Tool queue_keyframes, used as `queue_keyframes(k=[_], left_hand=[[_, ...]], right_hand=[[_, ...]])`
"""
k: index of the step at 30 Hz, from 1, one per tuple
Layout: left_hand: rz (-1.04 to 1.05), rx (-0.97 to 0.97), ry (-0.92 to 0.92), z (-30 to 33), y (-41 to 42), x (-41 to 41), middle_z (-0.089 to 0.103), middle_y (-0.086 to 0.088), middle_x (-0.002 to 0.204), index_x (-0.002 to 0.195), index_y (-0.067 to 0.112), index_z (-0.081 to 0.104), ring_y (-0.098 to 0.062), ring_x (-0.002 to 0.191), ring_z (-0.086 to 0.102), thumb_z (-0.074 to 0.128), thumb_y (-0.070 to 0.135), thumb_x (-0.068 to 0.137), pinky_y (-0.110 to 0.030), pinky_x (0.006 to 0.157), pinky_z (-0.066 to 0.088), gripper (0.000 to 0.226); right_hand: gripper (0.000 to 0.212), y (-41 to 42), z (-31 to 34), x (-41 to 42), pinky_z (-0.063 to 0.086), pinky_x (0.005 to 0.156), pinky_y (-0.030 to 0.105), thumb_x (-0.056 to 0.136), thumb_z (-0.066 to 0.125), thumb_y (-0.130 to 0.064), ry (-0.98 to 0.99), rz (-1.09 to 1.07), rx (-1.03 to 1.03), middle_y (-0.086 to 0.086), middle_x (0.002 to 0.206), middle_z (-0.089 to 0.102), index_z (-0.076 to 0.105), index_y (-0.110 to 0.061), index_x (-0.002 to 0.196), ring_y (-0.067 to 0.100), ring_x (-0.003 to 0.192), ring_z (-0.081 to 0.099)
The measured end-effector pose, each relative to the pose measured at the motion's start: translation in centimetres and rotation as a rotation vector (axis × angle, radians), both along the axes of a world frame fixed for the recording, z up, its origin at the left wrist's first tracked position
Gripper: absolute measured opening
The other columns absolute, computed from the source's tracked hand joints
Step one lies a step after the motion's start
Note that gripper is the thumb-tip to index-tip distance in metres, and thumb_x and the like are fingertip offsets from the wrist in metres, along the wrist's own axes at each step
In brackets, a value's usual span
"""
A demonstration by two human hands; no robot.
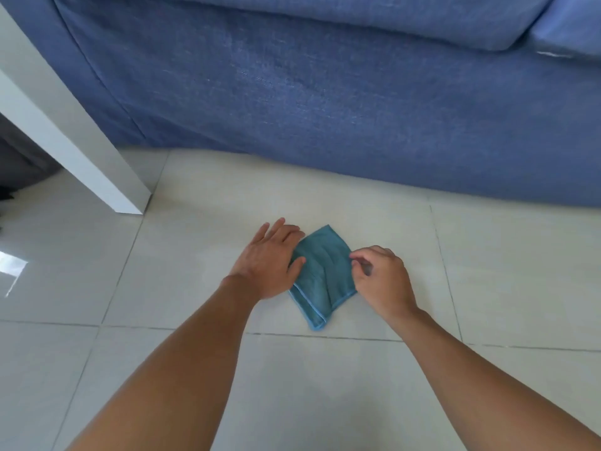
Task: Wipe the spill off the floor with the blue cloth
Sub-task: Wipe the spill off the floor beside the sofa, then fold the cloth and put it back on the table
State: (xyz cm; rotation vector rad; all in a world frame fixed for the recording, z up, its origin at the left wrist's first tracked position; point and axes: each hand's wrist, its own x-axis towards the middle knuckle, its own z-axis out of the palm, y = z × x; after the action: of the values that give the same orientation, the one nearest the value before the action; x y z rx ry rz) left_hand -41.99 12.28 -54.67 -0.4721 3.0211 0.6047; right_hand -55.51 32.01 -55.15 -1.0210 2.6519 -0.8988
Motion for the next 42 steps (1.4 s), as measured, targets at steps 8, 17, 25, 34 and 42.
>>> queue_keyframes(k=[8,17,25,34,42], left_hand=[[-0.080,-0.029,-0.001,0.0,2.2,-6.0,0.036,0.002,0.158,0.153,0.019,0.033,-0.025,0.151,0.025,0.047,0.020,0.101,-0.041,0.124,0.018,0.054],[-0.087,-0.121,-0.120,0.6,2.4,-8.2,0.052,-0.002,0.136,0.140,0.023,0.052,-0.020,0.132,0.046,0.052,0.018,0.095,-0.039,0.122,0.022,0.046],[-0.040,-0.077,-0.083,1.6,1.2,-7.4,0.056,0.004,0.122,0.119,0.026,0.064,-0.020,0.111,0.052,0.052,0.026,0.097,-0.034,0.094,0.039,0.025],[0.223,0.279,0.088,5.2,-0.7,-7.2,0.066,0.003,0.102,0.103,0.019,0.067,-0.019,0.091,0.059,0.064,0.017,0.096,-0.029,0.078,0.045,0.009],[0.250,0.379,0.246,9.8,-1.5,-6.4,0.067,0.002,0.099,0.097,0.022,0.066,-0.019,0.088,0.064,0.064,0.013,0.095,-0.032,0.075,0.053,0.009]], right_hand=[[0.027,2.8,-0.7,-0.1,0.054,0.081,0.033,0.084,0.082,-0.025,-0.128,-0.080,0.078,-0.004,0.092,0.061,0.076,-0.017,0.109,0.016,0.085,0.062],[0.013,2.0,-0.5,-0.2,0.049,0.074,0.016,0.084,0.078,-0.009,-0.273,-0.175,-0.015,-0.012,0.084,0.067,0.076,-0.020,0.091,-0.002,0.079,0.064],[0.004,1.0,0.2,-1.0,0.049,0.069,0.023,0.083,0.080,-0.017,-0.301,-0.100,0.076,-0.004,0.084,0.065,0.076,-0.015,0.083,0.013,0.075,0.064],[0.011,-1.3,4.3,-3.5,0.062,0.073,0.042,0.089,0.074,-0.013,-0.309,-0.239,-0.155,-0.012,0.079,0.070,0.078,-0.023,0.086,0.017,0.073,0.071],[0.034,-2.2,8.3,-3.9,0.053,0.066,0.025,0.087,0.073,-0.015,-0.174,-0.173,-0.255,-0.027,0.075,0.070,0.068,-0.045,0.073,0.008,0.069,0.072]])
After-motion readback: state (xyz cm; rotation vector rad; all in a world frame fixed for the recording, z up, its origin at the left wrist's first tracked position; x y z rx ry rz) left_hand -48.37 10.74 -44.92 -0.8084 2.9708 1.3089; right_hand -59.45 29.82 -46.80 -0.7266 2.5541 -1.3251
